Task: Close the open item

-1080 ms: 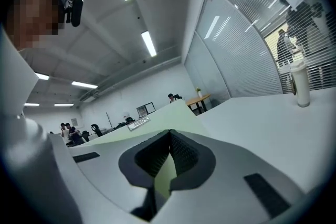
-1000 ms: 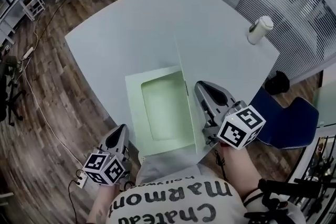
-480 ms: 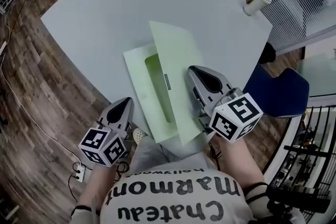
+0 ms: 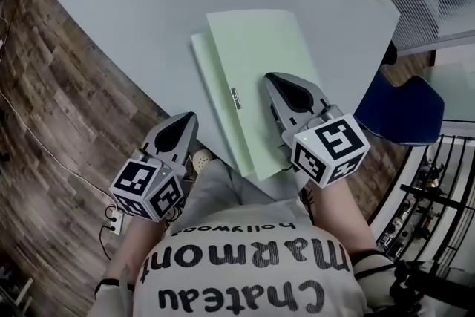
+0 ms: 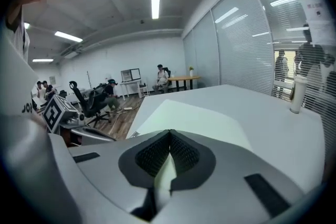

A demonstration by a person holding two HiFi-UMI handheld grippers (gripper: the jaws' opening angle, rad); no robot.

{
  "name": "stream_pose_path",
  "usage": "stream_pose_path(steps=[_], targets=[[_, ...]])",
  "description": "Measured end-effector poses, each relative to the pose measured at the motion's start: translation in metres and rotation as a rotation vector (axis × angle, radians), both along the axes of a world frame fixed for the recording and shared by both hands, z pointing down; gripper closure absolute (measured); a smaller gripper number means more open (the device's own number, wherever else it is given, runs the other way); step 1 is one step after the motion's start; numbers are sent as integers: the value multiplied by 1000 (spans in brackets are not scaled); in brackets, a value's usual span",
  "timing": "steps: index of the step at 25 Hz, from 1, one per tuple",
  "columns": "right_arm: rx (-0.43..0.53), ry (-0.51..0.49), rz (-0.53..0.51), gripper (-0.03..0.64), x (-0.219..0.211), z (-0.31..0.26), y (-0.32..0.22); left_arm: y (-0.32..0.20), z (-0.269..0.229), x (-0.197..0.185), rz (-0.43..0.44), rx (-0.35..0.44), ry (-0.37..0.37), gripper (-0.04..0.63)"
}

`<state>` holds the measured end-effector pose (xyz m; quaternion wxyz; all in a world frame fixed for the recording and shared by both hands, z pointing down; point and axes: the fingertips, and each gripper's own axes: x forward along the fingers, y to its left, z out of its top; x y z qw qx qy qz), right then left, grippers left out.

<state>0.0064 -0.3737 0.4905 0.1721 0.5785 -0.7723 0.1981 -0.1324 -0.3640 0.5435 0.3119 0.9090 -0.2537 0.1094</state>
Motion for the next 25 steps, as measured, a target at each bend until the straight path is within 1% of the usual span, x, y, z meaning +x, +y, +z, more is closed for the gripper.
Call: stream_pose_path(steps=[6, 11, 20, 25], targets=[[-49, 118, -47, 617, -21, 24, -3, 6, 12, -10, 36, -31, -7, 595], [-103, 165, -84, 617, -31, 42, -2, 3, 12, -15, 32, -36, -1, 595], [-141, 281, -172, 615, -42, 56, 3, -3, 9, -13, 32, -32, -4, 595], [-174, 309, -233, 617, -51, 65, 9, -1, 9, -11, 35, -33, -6, 595]])
